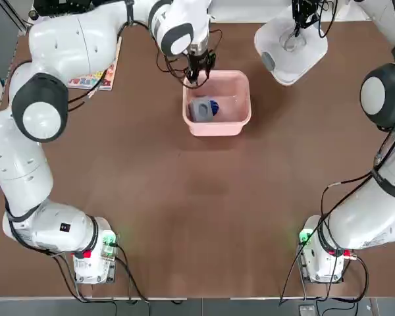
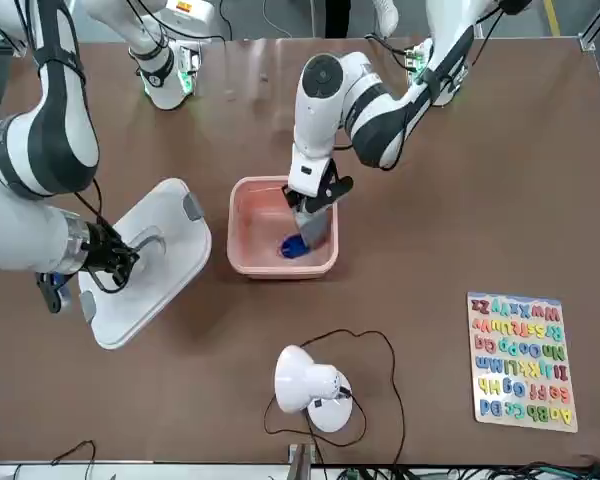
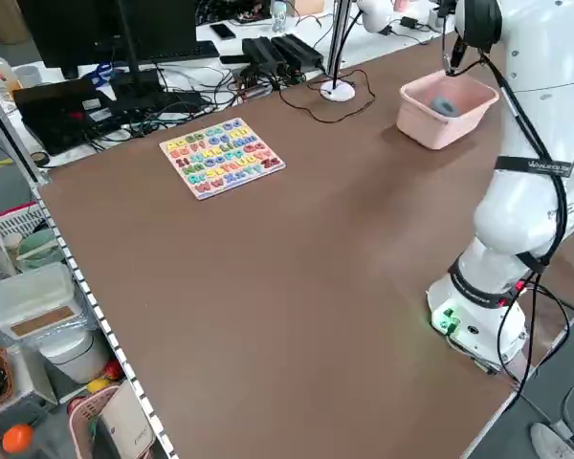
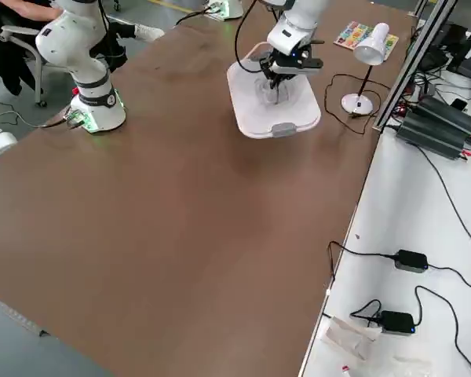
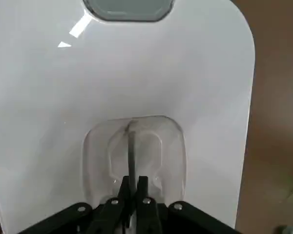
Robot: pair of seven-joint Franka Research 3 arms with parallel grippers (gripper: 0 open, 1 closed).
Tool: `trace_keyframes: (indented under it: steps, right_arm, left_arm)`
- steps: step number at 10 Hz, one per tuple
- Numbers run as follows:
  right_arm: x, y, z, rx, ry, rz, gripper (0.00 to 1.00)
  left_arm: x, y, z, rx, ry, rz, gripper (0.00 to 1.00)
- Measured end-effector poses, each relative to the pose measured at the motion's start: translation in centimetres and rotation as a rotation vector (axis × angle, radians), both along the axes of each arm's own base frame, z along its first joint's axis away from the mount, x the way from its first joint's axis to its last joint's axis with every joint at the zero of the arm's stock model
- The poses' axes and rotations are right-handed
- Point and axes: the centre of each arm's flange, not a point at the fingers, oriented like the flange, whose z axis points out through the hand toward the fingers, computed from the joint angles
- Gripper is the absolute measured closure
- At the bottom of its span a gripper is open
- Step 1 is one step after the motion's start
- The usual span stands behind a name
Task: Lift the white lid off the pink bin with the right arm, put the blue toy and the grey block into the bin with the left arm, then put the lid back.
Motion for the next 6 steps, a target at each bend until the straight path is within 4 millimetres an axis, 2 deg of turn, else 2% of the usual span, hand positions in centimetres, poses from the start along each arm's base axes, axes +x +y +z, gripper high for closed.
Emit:
trace_keyframes:
  steps: [1,2,3,4,6]
  right_arm:
    - [0.0,0.2,0.1,0.001,0.002,-0.044,0.93]
    - [0.2,0.8,0.2,0.015,0.000,-0.120,0.93]
    - [0.3,1.9,0.4,0.032,-0.002,-0.195,0.93]
    - [0.1,3.9,0.3,0.032,0.005,-0.233,0.93]
    - [-0.6,9.8,-1.7,0.010,0.030,-0.286,0.93]
  left_arm:
    - [1.6,1.1,1.4,0.015,-0.016,0.029,0.18]
    - [4.2,3.6,2.8,0.055,-0.020,0.062,0.04]
    - [6.8,6.8,4.2,0.090,-0.022,0.076,0.00]
    - [8.8,10.3,6.2,0.109,-0.033,0.086,0.00]
    - [10.5,16.1,9.7,0.158,-0.033,0.093,0.00]
